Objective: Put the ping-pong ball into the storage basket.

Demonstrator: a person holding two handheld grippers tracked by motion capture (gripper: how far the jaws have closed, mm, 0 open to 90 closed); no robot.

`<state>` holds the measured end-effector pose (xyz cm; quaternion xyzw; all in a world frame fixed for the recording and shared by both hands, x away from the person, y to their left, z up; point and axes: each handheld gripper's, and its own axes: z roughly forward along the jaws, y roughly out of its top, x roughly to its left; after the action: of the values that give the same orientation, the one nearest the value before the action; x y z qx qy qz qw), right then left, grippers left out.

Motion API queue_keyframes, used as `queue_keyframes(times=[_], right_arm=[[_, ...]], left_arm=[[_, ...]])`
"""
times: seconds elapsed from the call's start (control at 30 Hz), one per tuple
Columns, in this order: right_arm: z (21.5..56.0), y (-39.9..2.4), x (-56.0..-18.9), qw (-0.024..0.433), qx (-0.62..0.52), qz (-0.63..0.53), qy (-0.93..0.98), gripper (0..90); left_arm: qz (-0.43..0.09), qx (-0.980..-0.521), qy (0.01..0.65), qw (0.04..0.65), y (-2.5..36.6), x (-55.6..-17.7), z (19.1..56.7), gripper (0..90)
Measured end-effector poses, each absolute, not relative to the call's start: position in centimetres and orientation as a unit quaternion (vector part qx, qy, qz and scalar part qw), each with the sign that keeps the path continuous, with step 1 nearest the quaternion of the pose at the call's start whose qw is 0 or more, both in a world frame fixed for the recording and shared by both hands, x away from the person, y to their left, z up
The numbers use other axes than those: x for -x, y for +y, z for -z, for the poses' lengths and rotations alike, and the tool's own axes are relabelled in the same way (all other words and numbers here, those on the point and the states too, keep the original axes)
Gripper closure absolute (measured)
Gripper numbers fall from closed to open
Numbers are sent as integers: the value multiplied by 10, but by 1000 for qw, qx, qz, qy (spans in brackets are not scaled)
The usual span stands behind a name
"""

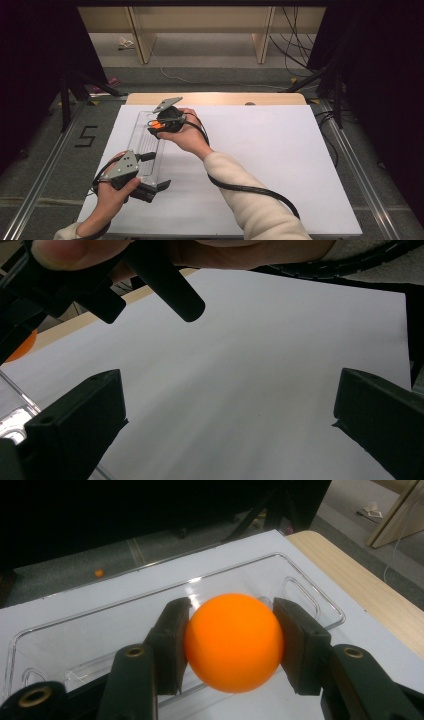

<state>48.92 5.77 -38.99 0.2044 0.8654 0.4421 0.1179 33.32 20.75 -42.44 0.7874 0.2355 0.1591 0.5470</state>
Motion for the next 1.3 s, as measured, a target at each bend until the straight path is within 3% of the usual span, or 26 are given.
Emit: queue_keyframes(times=[1.3], right_arm=[[397, 75, -493, 102, -199, -433, 873, 515]], left_arm=[[-157, -789, 233, 547, 207, -333, 425, 0]])
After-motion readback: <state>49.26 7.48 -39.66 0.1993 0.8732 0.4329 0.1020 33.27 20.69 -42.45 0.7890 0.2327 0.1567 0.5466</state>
